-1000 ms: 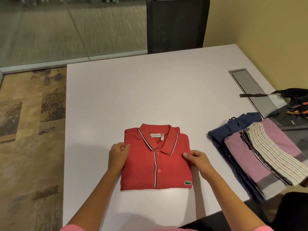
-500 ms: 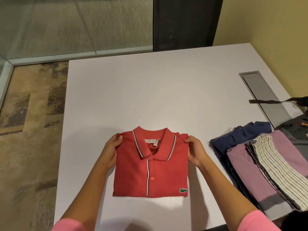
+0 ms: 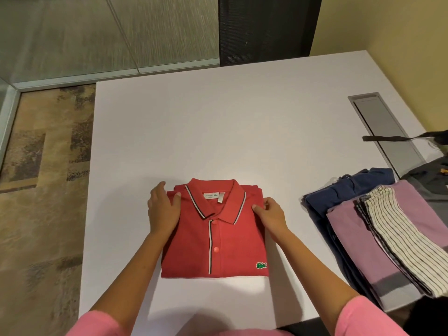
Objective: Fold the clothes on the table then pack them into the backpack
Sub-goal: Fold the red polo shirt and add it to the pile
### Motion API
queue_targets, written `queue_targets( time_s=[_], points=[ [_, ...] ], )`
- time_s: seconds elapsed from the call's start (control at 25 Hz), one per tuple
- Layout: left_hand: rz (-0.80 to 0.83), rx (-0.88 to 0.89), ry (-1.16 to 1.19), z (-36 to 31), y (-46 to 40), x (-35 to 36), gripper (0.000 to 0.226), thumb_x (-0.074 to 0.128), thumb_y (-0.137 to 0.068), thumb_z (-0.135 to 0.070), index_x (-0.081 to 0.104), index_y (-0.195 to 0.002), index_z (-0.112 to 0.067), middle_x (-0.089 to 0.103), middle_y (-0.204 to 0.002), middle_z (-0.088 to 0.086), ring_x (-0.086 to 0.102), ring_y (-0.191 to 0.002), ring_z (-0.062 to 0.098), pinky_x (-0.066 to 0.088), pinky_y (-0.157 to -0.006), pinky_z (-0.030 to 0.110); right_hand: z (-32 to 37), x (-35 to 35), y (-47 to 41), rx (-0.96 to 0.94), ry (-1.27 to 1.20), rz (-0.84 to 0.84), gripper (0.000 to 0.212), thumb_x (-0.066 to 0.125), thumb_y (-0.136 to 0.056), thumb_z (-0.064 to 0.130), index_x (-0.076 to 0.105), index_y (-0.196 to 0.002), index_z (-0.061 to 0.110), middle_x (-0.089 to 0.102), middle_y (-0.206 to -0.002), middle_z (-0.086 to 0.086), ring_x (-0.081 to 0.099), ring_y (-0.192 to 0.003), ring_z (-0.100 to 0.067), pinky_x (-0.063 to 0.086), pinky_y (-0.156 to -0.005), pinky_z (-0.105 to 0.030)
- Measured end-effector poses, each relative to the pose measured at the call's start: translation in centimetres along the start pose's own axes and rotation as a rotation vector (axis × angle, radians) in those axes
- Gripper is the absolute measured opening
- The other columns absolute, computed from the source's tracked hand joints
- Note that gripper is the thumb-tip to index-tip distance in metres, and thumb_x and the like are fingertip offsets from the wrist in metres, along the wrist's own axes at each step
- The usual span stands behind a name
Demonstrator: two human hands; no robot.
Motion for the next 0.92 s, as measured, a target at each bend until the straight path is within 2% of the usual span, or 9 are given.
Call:
queue_targets(
  time_s=[0.12,0.2,0.24,0.36,0.48,0.6,0.68,0.84,0.92],
  points=[
    [-0.077,0.319,-0.249,-2.3,4.5,2.1,0.057,0.048,-0.096,-0.033,0.034,-0.145,-0.008,0.027,-0.155,0.013,0.022,-0.144,0.031,0.025,-0.112,0.051,-1.1,-0.1,1.1,0.0,0.113,0.022,0.028,0.071,-0.082,0.017,0.053,-0.103,0.011,0.057,-0.087,0.003,0.054,-0.081,-0.016,0.04,-0.062,-0.021],
    [0.016,0.499,-0.419,-2.7,8.3,5.0,0.064,0.04,-0.094,-0.042,0.031,-0.148,-0.008,0.022,-0.157,0.014,0.019,-0.146,0.031,0.023,-0.113,0.051,-2.0,-0.6,1.6,0.012,0.152,0.003,0.036,0.071,-0.083,0.018,0.049,-0.11,0.009,0.058,-0.091,-0.001,0.058,-0.088,-0.02,0.044,-0.07,-0.027],
    [0.066,0.531,-0.494,-2.3,9.9,6.3,0.066,0.037,-0.094,-0.046,0.031,-0.149,-0.01,0.02,-0.158,0.014,0.019,-0.146,0.031,0.024,-0.112,0.053,-2.3,-0.9,1.7,0.026,0.171,-0.001,0.041,0.071,-0.084,0.022,0.047,-0.113,0.008,0.059,-0.095,-0.004,0.059,-0.092,-0.023,0.045,-0.075,-0.03],
    [0.178,0.434,-0.573,-0.2,12.2,8.7,0.069,0.029,-0.094,-0.055,0.03,-0.149,-0.014,0.021,-0.158,0.014,0.027,-0.143,0.035,0.033,-0.104,0.061,-3.3,-1.6,2.3,0.077,0.195,0.072,0.056,0.074,-0.081,0.031,0.041,-0.12,0.008,0.057,-0.106,-0.008,0.058,-0.099,-0.026,0.042,-0.077,-0.031],
    [0.241,0.374,-0.594,0.2,11.7,9.8,0.075,0.018,-0.094,-0.061,0.027,-0.149,-0.012,0.022,-0.157,0.016,0.03,-0.14,0.038,0.039,-0.099,0.063,-3.9,-1.4,3.6,0.063,0.23,0.15,0.051,0.073,-0.079,0.015,0.039,-0.116,0.008,0.059,-0.087,-0.004,0.06,-0.083,-0.022,0.045,-0.069,-0.031],
    [0.258,0.383,-0.58,-0.7,11.1,11.0,0.08,0.015,-0.093,-0.066,0.026,-0.149,-0.009,0.02,-0.157,0.018,0.027,-0.141,0.04,0.035,-0.1,0.065,-4.2,-2.3,4.3,0.018,0.196,0.052,0.036,0.066,-0.077,0.007,0.043,-0.105,0.009,0.057,-0.077,-0.002,0.056,-0.071,-0.019,0.049,-0.069,-0.037],
    [0.255,0.394,-0.557,-2.0,11.1,12.1,0.083,0.014,-0.092,-0.067,0.026,-0.149,-0.008,0.018,-0.158,0.018,0.026,-0.141,0.042,0.032,-0.101,0.065,-3.9,-3.5,4.3,-0.02,0.174,0.003,0.033,0.063,-0.077,0.007,0.043,-0.103,0.009,0.057,-0.081,-0.003,0.055,-0.072,-0.018,0.047,-0.067,-0.036],
    [0.248,0.362,-0.52,-4.9,11.3,14.4,0.089,0.009,-0.09,-0.07,0.026,-0.15,-0.007,0.017,-0.158,0.019,0.023,-0.142,0.043,0.028,-0.102,0.067,-2.8,-6.5,3.8,-0.147,0.298,0.01,0.035,0.057,-0.079,0.006,0.044,-0.11,0.012,0.058,-0.08,-0.002,0.058,-0.078,-0.023,0.047,-0.068,-0.037],
    [0.247,0.335,-0.497,-6.1,11.2,15.2,0.091,0.007,-0.089,-0.071,0.028,-0.149,-0.005,0.017,-0.157,0.02,0.024,-0.141,0.044,0.028,-0.102,0.068,-1.5,-9.4,3.7,-0.241,0.284,-0.048,0.031,0.056,-0.082,0.007,0.051,-0.112,0.013,0.059,-0.085,0.0,0.058,-0.08,-0.02,0.046,-0.068,-0.031]
  ],
)
Point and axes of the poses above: each hand's wrist, its own y-axis away from the middle knuckle, its own x-axis out of the palm, z = x × y, the point moved 5 cm from there along -y, towards the middle knuckle
